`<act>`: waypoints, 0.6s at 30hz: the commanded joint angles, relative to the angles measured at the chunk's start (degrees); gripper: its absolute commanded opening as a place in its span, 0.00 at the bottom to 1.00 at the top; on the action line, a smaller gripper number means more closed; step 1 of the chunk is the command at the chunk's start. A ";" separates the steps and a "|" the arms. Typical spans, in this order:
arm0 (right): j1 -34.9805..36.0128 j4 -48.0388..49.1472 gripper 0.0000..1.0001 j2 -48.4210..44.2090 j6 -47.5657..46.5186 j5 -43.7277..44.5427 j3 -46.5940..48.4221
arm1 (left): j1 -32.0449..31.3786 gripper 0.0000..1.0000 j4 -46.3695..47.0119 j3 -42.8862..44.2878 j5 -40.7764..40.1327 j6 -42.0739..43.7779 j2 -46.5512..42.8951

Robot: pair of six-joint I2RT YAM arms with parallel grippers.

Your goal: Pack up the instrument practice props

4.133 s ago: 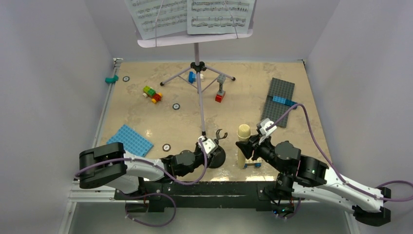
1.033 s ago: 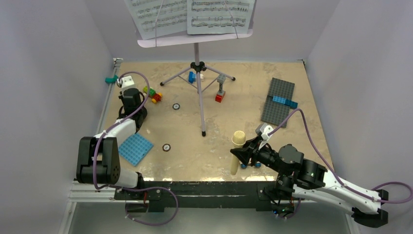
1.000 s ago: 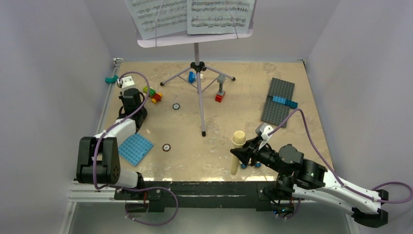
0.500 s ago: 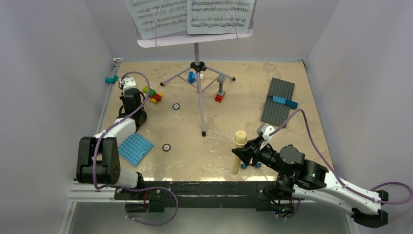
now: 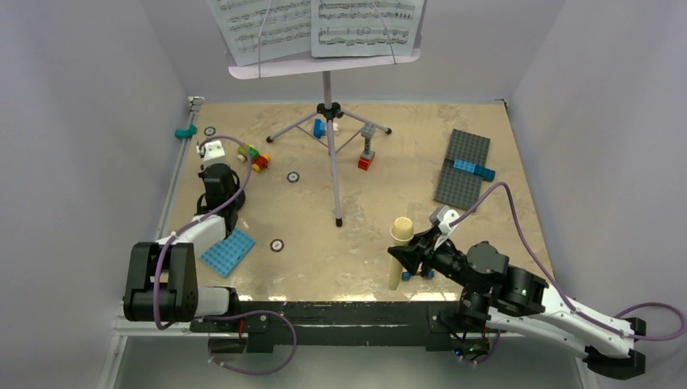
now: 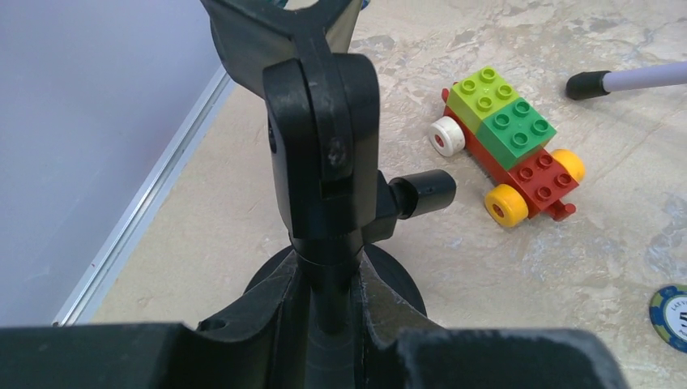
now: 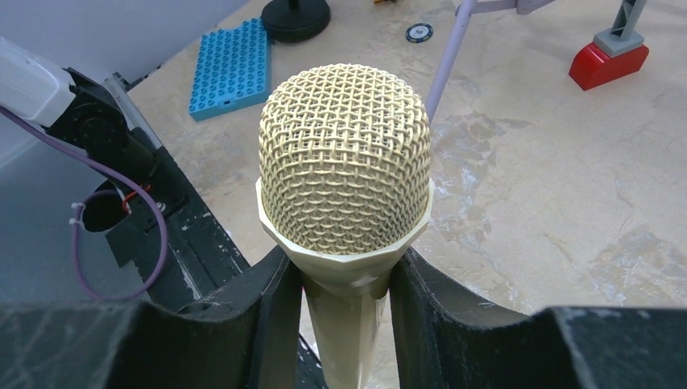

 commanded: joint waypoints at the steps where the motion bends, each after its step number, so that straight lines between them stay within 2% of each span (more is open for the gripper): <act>1: 0.10 1.52 0.00 -1.86 -0.20 1.66 1.77 | 0.04 0.11 7.24 -2.48 2.38 0.52 -2.80; 7: 0.10 2.25 0.00 -2.51 -0.16 1.63 1.15 | -0.66 0.28 4.44 -2.90 2.34 -0.92 -3.70; 18: 0.10 2.12 0.00 -1.98 0.09 1.36 0.86 | -0.60 0.32 10.47 -2.85 7.10 -0.96 -1.30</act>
